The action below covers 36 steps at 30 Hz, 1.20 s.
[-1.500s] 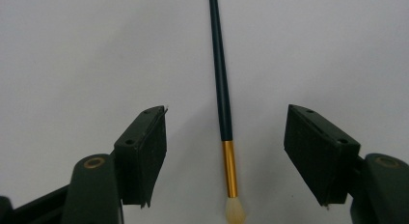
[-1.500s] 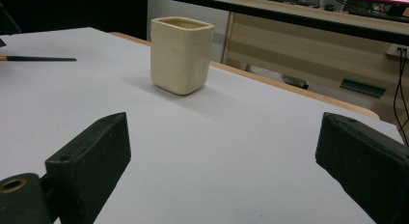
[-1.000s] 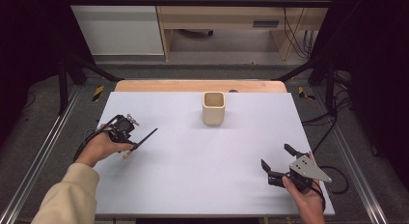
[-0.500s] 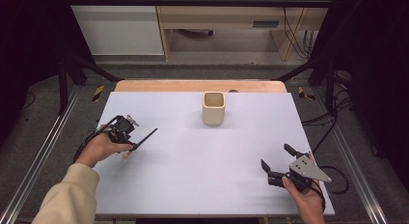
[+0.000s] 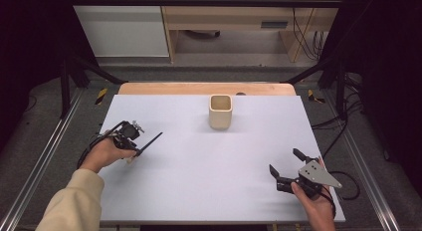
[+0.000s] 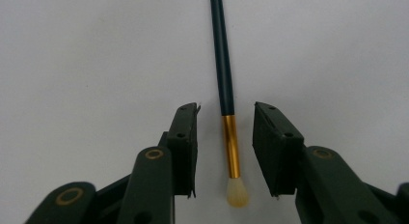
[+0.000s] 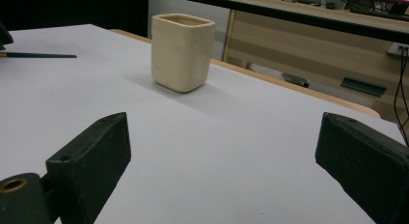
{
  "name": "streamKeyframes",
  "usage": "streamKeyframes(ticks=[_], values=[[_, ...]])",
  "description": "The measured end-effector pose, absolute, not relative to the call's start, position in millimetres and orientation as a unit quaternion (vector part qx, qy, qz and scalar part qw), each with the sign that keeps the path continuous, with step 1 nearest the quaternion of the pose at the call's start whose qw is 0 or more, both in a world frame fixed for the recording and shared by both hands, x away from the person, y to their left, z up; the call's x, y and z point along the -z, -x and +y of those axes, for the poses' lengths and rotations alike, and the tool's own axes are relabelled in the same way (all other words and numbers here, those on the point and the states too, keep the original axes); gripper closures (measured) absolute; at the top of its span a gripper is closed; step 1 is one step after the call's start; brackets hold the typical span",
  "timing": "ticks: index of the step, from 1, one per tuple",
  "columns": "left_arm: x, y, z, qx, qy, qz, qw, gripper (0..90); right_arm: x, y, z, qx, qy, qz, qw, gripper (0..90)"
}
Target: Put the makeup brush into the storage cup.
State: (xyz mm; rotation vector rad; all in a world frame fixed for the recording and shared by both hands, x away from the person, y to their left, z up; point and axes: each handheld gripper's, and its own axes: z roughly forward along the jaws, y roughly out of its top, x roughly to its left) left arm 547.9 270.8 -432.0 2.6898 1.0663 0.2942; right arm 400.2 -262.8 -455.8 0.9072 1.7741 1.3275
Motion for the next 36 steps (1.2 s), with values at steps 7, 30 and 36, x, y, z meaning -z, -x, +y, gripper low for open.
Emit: streamKeyframes(ticks=[7,30,36], values=[[434.0,-547.6,269.6,-0.093,-0.920,0.362,0.115,69.2,455.8,-400.1,-262.4,-0.516,-0.353,0.690,0.364,5.7],[439.1,-550.9,268.3,-0.091,-0.925,0.351,0.112,75.9,455.9,-399.7,-262.4,-0.516,-0.353,0.690,0.364,5.8],[441.3,-551.9,266.7,-0.089,-0.926,0.350,0.109,77.6,456.0,-399.9,-262.4,-0.516,-0.352,0.691,0.365,5.8]])
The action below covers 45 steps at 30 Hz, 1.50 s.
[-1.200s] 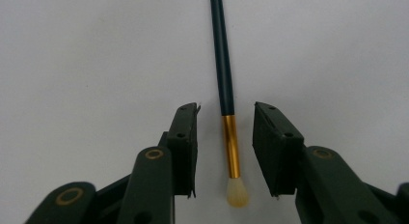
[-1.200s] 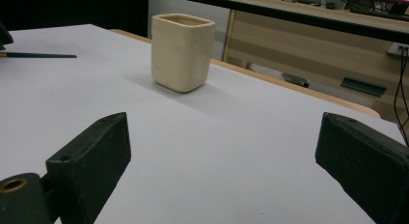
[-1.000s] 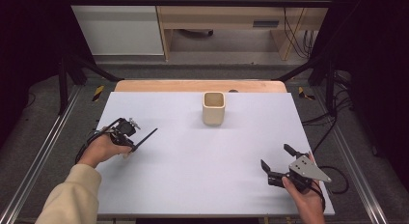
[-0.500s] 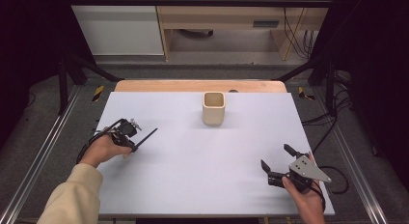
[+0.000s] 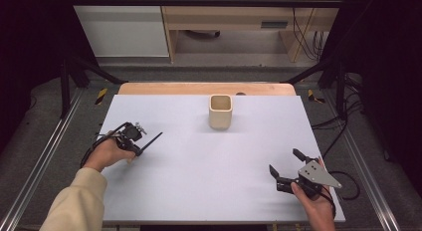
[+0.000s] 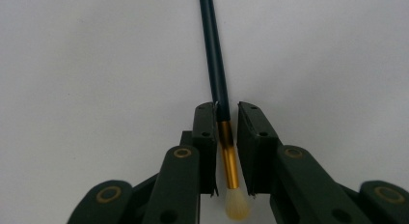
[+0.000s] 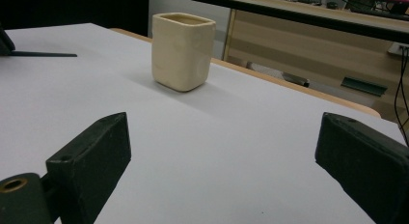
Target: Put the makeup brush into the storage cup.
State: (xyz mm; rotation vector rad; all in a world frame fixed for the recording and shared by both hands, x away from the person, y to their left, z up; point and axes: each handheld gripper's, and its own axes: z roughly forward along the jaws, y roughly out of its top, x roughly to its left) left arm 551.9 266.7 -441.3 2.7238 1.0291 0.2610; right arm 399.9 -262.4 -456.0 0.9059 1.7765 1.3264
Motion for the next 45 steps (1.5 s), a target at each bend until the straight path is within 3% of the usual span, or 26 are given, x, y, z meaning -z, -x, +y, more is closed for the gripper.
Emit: streamKeyframes(ticks=[7,22,45], values=[[444,-552,265,-0.089,-0.927,0.349,0.106,82.9,456,-400,-263,-0.515,-0.353,0.691,0.365,5.8],[424,-545,262,-0.114,-0.932,0.320,0.129,83.5,456,-400,-261,-0.515,-0.353,0.691,0.364,5.8],[399,-533,213,-0.137,-0.947,0.239,0.163,83.5,457,-400,-258,-0.510,-0.349,0.697,0.365,5.6]])
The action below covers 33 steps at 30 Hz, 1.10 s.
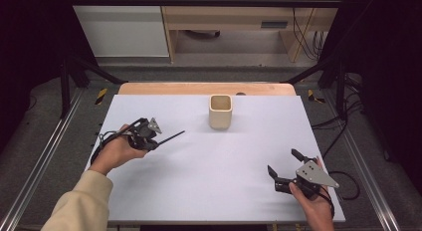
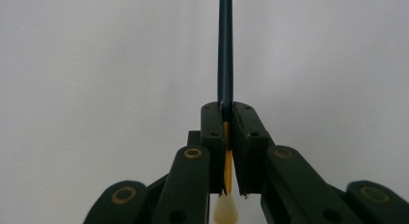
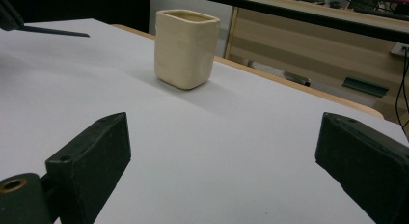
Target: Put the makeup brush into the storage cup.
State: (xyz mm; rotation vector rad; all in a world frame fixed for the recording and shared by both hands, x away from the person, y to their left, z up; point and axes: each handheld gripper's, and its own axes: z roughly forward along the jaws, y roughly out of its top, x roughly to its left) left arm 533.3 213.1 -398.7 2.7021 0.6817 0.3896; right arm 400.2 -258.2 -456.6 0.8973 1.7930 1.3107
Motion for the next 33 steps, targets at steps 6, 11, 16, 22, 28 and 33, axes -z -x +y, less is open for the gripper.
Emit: streamKeyframes(ticks=[6,11,16,22,28,33], values=[[394,-532,200,-0.138,-0.951,0.220,0.165,83.5,457,-400,-258,-0.508,-0.346,0.699,0.366,5.6],[393,-529,188,-0.137,-0.954,0.206,0.169,83.5,457,-400,-257,-0.505,-0.347,0.700,0.367,5.3],[392,-526,175,-0.137,-0.957,0.190,0.170,83.5,457,-400,-256,-0.500,-0.347,0.702,0.370,5.1],[390,-523,162,-0.137,-0.960,0.174,0.172,83.5,457,-401,-253,-0.488,-0.346,0.707,0.375,4.7],[386,-519,149,-0.136,-0.962,0.158,0.178,83.6,458,-400,-247,-0.474,-0.338,0.720,0.379,4.3],[383,-516,138,-0.137,-0.964,0.143,0.179,83.5,459,-400,-241,-0.451,-0.328,0.735,0.385,4.7]])
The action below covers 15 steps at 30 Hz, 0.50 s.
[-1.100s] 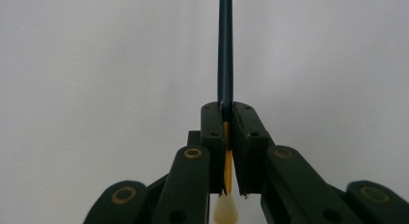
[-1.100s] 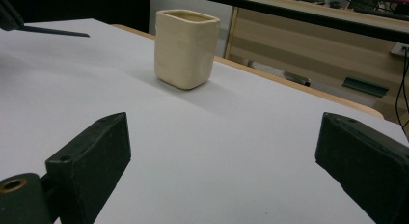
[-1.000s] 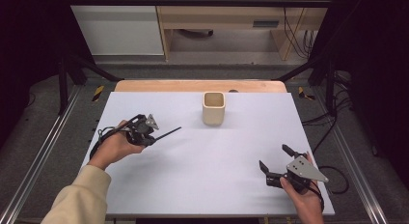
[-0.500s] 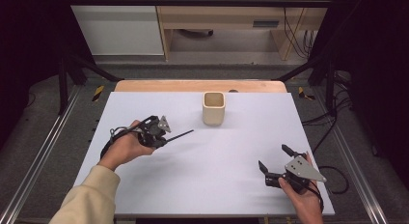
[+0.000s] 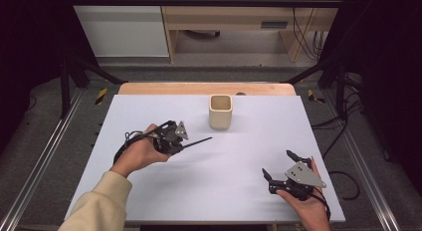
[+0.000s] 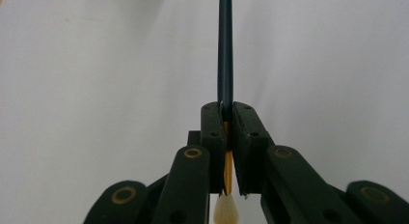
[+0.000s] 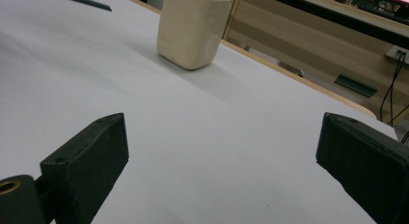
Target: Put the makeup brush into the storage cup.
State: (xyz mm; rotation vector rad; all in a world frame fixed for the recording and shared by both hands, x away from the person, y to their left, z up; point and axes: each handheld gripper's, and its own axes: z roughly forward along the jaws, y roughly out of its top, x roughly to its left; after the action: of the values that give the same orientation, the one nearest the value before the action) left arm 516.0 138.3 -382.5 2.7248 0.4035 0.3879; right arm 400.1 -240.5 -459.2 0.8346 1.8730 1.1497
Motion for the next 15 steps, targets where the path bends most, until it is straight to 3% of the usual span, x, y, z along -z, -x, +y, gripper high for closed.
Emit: streamKeyframes(ticks=[15], values=[[376,-510,115,-0.139,-0.966,0.118,0.185,83.5,460,-400,-229,-0.434,-0.306,0.751,0.393,5.8]])
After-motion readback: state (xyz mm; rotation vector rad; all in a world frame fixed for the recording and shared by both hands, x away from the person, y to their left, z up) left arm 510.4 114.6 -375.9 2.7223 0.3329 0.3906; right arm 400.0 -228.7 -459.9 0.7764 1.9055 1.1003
